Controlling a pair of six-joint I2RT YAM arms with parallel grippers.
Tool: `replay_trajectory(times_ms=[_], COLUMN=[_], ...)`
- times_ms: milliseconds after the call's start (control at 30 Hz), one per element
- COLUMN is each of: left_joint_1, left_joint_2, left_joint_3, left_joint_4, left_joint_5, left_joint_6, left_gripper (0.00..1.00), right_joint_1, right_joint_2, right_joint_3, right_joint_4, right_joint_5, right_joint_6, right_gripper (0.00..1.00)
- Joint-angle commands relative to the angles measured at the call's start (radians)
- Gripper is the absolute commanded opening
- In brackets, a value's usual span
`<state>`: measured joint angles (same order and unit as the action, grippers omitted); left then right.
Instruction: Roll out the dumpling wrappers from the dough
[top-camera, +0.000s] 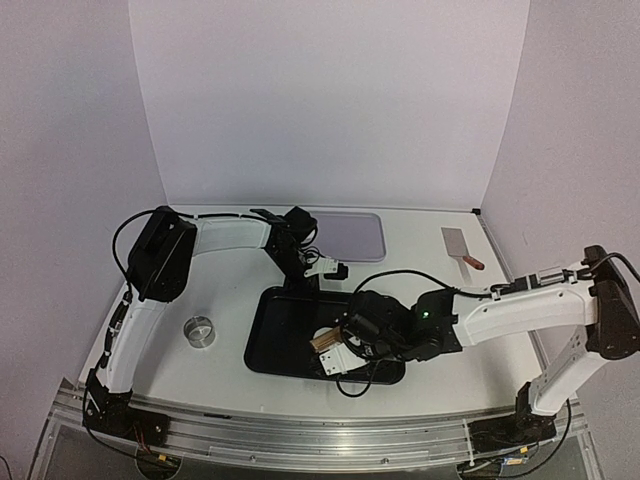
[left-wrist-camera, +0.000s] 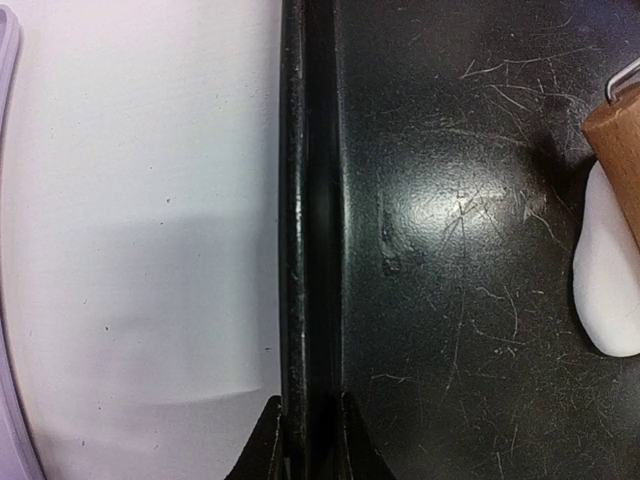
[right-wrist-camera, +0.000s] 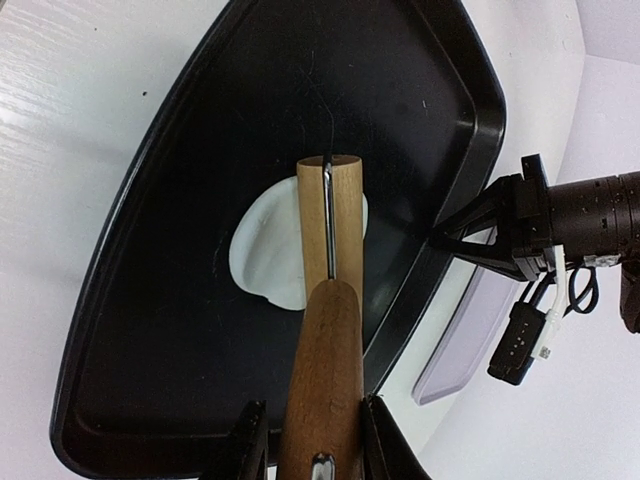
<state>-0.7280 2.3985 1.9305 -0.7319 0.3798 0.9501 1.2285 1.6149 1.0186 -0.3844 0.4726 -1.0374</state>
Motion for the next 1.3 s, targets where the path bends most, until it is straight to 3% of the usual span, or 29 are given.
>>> replay_trajectory(times_ms=[0, 200, 567, 867, 1267], left_joint_1=[-0.019, -0.017, -0.027, -0.018, -0.013], left_joint_2=[0.056, 0.055, 0.05, 0.051, 0.056], left_joint_3=[-0.022, -0.031, -0.03, -0.035, -0.038], left_joint_4=[-0.001, 0.001, 0.0, 0.001, 0.006], left_joint_5=[-0.098, -0.104, -0.107, -0.102, -0.11], left_joint_6=[0.065, 0.066, 0.068, 0.06, 0.055], left_gripper=[0.0, 0.0, 0.0, 0.0, 0.0], right_joint_1=[-0.016, -0.018, -0.075, -0.014, -0.002], right_joint_2=[0.023, -0.029, 0.171, 0.054, 0.096], right_joint_3=[-0.129, -0.181, 0.081, -0.112, -0.109], right_joint_4=[-0.222, -0.276, -0.185, -0.26, -0.248], right_joint_5=[-0.146, -0.148, -0.135, -0.104, -0.125], right_joint_6=[0.09, 0.095, -0.003, 0.021, -0.057], right_gripper=[0.0, 0.0, 0.0, 0.0, 0.0])
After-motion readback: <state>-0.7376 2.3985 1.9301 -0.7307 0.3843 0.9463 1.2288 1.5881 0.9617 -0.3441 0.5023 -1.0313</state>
